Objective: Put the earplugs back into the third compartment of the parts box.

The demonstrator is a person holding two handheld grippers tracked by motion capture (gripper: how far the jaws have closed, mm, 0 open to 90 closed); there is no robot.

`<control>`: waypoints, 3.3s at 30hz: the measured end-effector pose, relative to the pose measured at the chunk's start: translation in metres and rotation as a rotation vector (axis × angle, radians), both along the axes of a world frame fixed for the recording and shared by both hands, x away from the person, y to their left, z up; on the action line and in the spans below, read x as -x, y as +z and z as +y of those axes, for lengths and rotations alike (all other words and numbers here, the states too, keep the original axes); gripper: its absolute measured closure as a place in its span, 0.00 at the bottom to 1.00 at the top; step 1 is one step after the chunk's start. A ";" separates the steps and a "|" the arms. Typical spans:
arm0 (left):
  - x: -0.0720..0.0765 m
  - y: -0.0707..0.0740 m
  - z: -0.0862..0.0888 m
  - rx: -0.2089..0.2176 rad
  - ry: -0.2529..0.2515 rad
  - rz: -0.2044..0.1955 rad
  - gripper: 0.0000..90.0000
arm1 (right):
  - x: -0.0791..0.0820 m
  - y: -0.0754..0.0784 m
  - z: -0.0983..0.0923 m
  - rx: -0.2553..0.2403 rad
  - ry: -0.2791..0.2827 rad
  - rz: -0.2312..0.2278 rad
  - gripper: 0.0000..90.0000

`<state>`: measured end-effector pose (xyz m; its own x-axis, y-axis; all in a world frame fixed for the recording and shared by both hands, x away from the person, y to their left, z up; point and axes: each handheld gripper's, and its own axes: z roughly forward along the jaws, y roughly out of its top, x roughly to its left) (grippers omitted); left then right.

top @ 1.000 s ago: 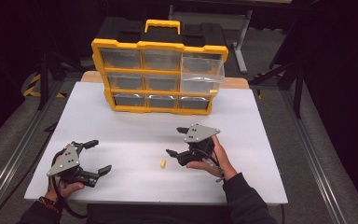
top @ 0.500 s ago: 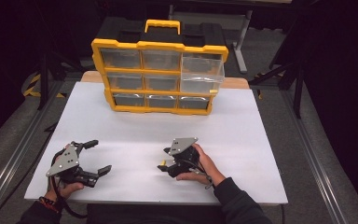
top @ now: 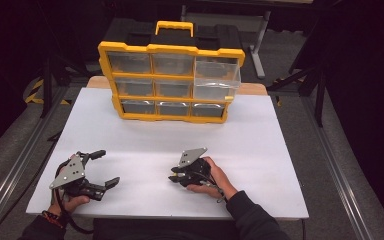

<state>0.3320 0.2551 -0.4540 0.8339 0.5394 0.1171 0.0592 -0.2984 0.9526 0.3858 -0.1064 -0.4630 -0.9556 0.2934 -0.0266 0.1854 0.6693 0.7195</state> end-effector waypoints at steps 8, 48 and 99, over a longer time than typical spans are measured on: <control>0.000 0.000 0.000 0.000 0.001 -0.002 0.05 | 0.001 0.006 -0.002 -0.006 0.001 -0.023 0.77; -0.001 0.001 0.002 -0.001 0.005 -0.006 0.05 | -0.005 0.121 -0.065 -0.198 -0.193 -0.314 0.78; 0.000 0.001 0.004 0.011 0.000 -0.005 0.05 | -0.077 0.258 -0.113 -0.241 -0.494 -0.515 0.75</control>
